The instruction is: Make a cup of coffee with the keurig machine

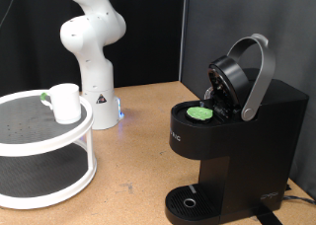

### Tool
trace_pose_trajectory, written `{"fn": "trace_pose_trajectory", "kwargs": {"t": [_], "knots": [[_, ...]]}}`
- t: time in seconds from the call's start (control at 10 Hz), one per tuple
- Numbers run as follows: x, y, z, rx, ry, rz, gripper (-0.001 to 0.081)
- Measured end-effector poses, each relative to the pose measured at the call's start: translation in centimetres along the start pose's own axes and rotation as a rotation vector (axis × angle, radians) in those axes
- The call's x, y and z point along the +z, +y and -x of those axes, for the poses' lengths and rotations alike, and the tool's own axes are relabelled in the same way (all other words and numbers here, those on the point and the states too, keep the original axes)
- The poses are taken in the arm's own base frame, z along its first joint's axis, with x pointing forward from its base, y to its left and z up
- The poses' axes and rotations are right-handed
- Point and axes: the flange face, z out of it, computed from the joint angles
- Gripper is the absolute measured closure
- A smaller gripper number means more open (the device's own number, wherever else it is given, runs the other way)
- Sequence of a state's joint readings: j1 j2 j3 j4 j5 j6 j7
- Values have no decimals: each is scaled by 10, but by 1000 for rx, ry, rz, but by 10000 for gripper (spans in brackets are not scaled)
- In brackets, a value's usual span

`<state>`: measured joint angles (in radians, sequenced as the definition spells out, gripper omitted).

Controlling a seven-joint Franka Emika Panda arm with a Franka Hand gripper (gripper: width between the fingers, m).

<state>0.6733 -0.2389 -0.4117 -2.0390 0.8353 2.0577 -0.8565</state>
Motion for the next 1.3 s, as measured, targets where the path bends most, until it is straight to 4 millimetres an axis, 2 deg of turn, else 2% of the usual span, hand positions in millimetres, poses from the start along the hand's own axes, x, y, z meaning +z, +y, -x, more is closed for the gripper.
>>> {"fn": "trace_pose_trajectory", "kwargs": {"t": [0.3,0.8,1.1,1.3], "knots": [[27,-6,-7,-23,-44,14,1],[57,-9,-14,-40,-57,40,1],[69,-4,-12,-32,-79,39,1],[70,-1,-10,-27,-81,41,1]]}}
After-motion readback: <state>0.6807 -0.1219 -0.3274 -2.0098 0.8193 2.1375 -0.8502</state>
